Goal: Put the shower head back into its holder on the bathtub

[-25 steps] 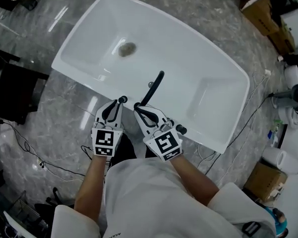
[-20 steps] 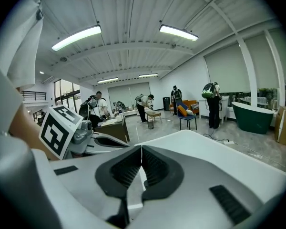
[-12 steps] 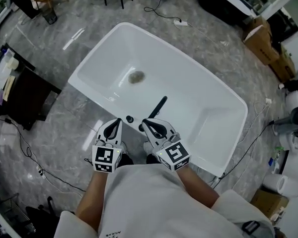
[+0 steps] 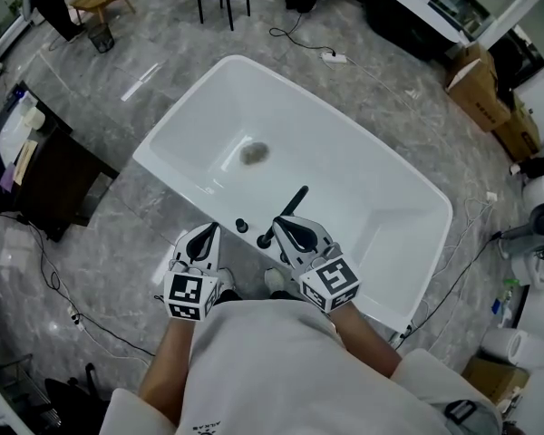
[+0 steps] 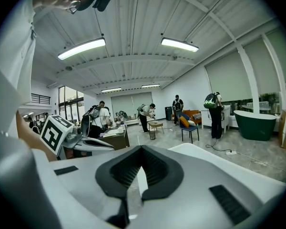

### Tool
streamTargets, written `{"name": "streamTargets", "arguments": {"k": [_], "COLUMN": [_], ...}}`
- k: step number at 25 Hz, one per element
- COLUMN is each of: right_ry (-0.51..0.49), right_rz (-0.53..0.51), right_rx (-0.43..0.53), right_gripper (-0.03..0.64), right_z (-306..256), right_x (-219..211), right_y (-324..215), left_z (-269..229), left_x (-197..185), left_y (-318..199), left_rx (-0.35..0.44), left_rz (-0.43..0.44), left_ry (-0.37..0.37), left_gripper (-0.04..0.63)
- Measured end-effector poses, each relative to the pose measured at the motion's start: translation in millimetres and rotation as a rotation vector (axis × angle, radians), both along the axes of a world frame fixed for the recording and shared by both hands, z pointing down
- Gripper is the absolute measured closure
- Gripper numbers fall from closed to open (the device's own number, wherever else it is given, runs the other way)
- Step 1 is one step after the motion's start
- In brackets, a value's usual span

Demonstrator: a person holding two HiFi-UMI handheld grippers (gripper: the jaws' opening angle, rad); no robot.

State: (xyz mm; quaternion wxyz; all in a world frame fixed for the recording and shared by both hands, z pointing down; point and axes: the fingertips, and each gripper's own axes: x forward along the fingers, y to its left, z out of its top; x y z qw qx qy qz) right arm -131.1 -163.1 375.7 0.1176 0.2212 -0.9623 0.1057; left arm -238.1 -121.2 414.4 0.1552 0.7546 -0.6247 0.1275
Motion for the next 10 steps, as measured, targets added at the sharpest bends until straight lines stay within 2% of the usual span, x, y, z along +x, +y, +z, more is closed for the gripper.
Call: {"name": "streamTargets", "arguments": {"k": [10], "right_ry": [0.007], "right_rz": [0.021], "right_rx": [0.014], "right_gripper": [0.598], "right_z": [0.3], "right_x": [-1.5], "right_y": [-5.9], "left_z": [-1.4], "left_x": [3.6], "left_y": [-8.7], "left_rx": [0.025], "left_rz": [0.052], "left_ry": [0.009], "left_gripper": [0.584]}}
